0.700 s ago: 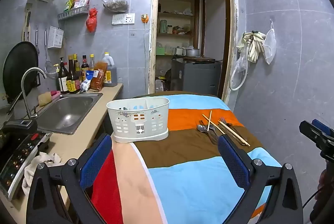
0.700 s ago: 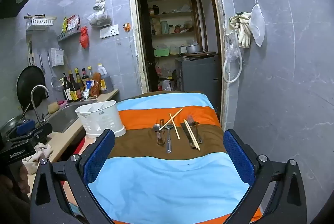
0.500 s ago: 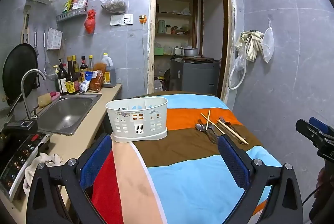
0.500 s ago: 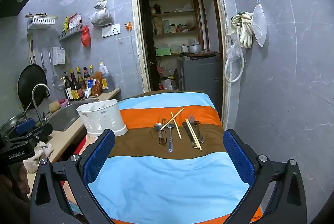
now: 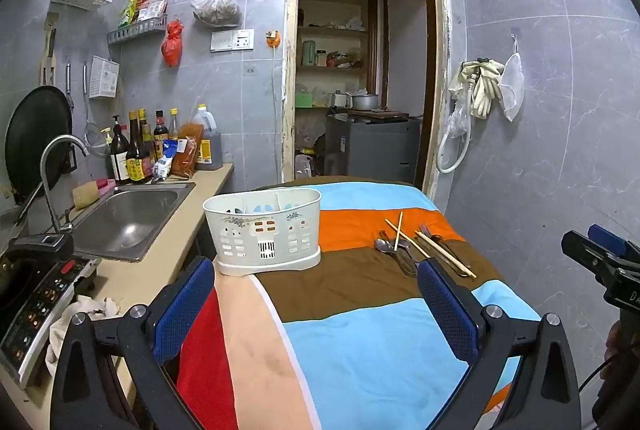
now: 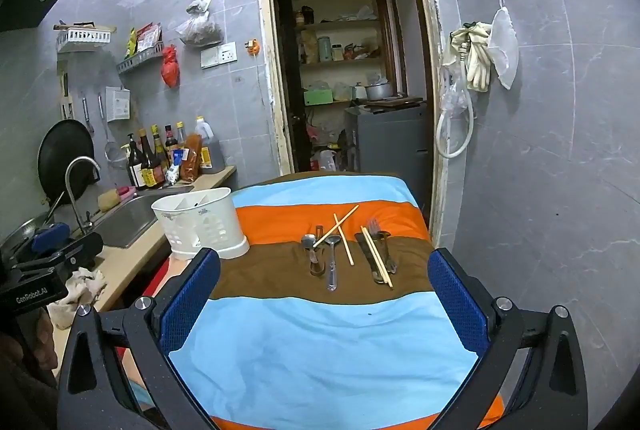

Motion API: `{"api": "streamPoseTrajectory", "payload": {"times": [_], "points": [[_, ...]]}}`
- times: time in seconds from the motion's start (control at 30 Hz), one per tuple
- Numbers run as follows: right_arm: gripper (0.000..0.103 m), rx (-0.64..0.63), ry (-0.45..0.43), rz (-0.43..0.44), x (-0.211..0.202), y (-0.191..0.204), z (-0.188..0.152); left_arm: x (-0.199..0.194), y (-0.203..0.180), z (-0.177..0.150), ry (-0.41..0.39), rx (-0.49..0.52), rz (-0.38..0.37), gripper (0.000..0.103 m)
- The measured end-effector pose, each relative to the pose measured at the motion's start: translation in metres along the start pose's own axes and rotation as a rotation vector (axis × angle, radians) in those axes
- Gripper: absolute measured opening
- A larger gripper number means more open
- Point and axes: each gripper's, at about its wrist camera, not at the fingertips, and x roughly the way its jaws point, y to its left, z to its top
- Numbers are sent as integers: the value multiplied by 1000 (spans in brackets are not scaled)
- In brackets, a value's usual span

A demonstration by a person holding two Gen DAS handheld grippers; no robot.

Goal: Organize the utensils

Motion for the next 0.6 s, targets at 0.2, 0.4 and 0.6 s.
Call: {"api": "streamPoseTrajectory", "payload": {"times": [0.2, 0.4, 0.6], "points": [[102, -1, 3, 18, 1, -3, 2, 2, -1, 3, 1, -2, -1, 102], [102, -3, 3, 21, 0, -4, 2, -2, 0, 0, -3, -1, 1, 102], [102, -6, 3, 25, 2, -4, 2, -2, 0, 0, -3, 0, -2, 102]]}}
